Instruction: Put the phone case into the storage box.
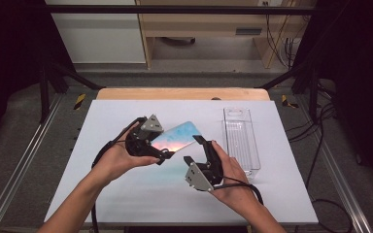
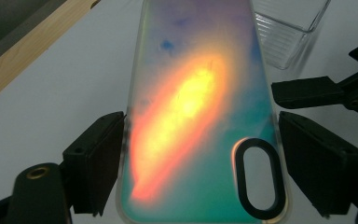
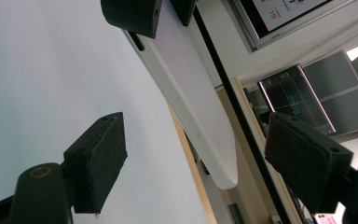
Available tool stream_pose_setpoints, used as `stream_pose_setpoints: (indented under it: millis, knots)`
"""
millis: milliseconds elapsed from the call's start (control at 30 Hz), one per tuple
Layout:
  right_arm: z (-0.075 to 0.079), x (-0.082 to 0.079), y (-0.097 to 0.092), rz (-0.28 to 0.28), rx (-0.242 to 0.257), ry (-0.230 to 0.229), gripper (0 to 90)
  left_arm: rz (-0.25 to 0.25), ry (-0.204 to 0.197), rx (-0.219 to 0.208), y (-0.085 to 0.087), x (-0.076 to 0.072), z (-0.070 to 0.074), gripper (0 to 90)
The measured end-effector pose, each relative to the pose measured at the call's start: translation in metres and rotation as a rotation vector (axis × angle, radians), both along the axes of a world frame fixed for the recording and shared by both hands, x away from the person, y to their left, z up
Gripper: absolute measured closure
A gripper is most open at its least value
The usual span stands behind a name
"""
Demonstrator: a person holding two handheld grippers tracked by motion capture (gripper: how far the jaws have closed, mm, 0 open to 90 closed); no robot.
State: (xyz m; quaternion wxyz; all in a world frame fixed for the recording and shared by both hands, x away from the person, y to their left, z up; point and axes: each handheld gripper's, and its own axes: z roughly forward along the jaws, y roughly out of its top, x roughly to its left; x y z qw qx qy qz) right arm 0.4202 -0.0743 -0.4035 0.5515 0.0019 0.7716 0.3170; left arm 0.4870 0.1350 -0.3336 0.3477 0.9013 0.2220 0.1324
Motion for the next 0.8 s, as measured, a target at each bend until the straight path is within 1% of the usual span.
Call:
stream_pose_setpoints:
  millis: [33, 100, 133, 333, 433, 500, 533, 633, 667, 700, 733, 767, 800]
  knots:
    - [0.000, 0.001, 0.001, 0.006, -0.015, -0.012, 21.5, 0.000, 0.001, 0.001, -0.001, 0.000, 0.000, 16.8]
    - [0.000, 0.001, 0.003, 0.006, -0.027, -0.024, 22.6, -0.002, 0.000, -0.001, -0.002, 0.000, 0.001, 16.8]
    - [0.000, 0.001, 0.005, 0.002, -0.027, -0.026, 23.0, -0.003, 0.000, -0.003, -0.002, 0.000, 0.001, 16.8]
    - [-0.003, 0.001, 0.009, -0.005, -0.060, -0.051, 26.5, -0.007, 0.001, 0.000, -0.004, 0.000, 0.001, 16.8]
    - [-0.004, 0.001, 0.010, -0.010, -0.064, -0.053, 28.3, -0.007, 0.003, 0.002, -0.003, 0.000, 0.001, 16.8]
    - [-0.003, 0.002, 0.011, -0.004, -0.077, -0.061, 29.8, -0.006, 0.005, 0.004, -0.003, 0.000, 0.001, 16.8]
    - [-0.004, 0.001, 0.011, -0.008, -0.072, -0.057, 30.7, -0.006, 0.004, 0.002, -0.003, 0.000, 0.001, 16.8]
    - [-0.003, 0.002, 0.012, -0.004, -0.083, -0.066, 33.4, -0.004, 0.005, 0.001, -0.002, 0.000, 0.001, 16.8]
    - [-0.004, 0.001, 0.013, -0.007, -0.080, -0.059, 34.3, -0.006, 0.006, 0.001, -0.002, 0.000, 0.001, 16.8]
    - [-0.004, 0.002, 0.013, -0.002, -0.089, -0.064, 35.0, -0.007, 0.005, 0.002, -0.002, 0.000, 0.001, 16.8]
    - [-0.004, 0.001, 0.015, -0.006, -0.083, -0.066, 35.2, -0.009, 0.006, 0.005, -0.003, 0.000, 0.002, 16.8]
    - [-0.005, 0.001, 0.015, -0.007, -0.088, -0.070, 35.7, -0.008, 0.006, 0.004, -0.003, 0.000, 0.002, 16.8]
    - [-0.004, 0.002, 0.015, 0.004, -0.101, -0.080, 36.2, -0.009, 0.008, 0.003, -0.003, -0.001, 0.002, 16.8]
